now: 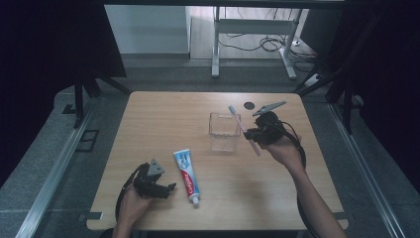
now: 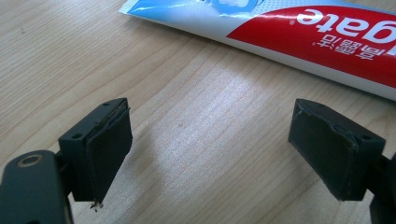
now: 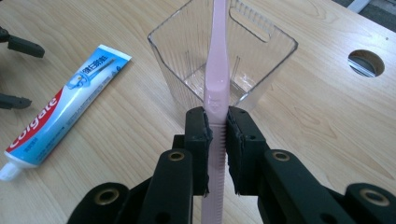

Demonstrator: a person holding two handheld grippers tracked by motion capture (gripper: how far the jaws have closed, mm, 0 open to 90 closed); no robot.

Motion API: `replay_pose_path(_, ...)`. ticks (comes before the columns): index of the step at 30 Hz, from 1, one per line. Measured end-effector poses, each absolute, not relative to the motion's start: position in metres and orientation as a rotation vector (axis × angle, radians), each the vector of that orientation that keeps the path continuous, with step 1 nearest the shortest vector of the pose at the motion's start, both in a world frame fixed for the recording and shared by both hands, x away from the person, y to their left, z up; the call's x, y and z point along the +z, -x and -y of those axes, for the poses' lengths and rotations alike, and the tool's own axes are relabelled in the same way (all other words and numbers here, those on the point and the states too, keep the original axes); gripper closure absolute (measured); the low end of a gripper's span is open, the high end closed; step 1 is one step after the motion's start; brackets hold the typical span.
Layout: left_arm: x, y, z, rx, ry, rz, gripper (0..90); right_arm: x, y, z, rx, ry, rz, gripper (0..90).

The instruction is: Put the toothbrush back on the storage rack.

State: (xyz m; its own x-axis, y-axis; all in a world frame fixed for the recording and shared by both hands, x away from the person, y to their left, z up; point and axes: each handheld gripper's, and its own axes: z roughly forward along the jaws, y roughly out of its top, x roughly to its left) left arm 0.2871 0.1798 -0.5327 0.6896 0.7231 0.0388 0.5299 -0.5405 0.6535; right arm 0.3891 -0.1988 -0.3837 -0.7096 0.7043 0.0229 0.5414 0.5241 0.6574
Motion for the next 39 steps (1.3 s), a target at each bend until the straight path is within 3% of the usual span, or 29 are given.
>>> replay_pose_path(39,-0.532,-0.286,-0.18,0.407,-2.247,-0.961,13.4,-0.385,-0.428,0.153,1.172,-1.057,-2.393,79.2)
